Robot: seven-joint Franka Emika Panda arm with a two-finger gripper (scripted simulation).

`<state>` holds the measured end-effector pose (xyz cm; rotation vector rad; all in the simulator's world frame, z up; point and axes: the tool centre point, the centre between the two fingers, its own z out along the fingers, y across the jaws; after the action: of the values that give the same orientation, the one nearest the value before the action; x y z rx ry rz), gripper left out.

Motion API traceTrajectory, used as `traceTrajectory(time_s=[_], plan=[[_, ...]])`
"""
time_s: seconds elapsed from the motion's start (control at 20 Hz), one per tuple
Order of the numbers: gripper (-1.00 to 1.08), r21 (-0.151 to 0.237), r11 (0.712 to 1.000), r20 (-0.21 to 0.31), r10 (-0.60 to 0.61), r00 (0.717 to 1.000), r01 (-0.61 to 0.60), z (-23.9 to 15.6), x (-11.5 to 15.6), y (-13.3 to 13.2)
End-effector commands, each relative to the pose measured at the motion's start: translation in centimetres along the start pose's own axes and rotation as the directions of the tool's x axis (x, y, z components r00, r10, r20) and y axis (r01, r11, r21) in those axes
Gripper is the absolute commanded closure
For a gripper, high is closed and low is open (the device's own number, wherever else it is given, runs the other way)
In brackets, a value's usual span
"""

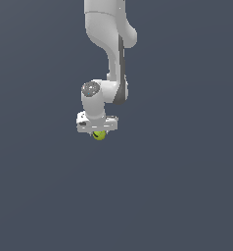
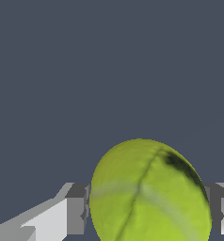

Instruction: Pick up the object and move it to a goal position.

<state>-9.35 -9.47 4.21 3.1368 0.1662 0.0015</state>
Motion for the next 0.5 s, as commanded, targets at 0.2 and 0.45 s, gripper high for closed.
traceTrajectory(time_s=[0.2,0.45], plan=[[1.08,0.000,1.000,0.000,0.000,1.000,0.000,-0.1,0.0,0.0],[1.08,0.000,1.000,0.000,0.000,1.000,0.000,-1.4,0.2,0.2]])
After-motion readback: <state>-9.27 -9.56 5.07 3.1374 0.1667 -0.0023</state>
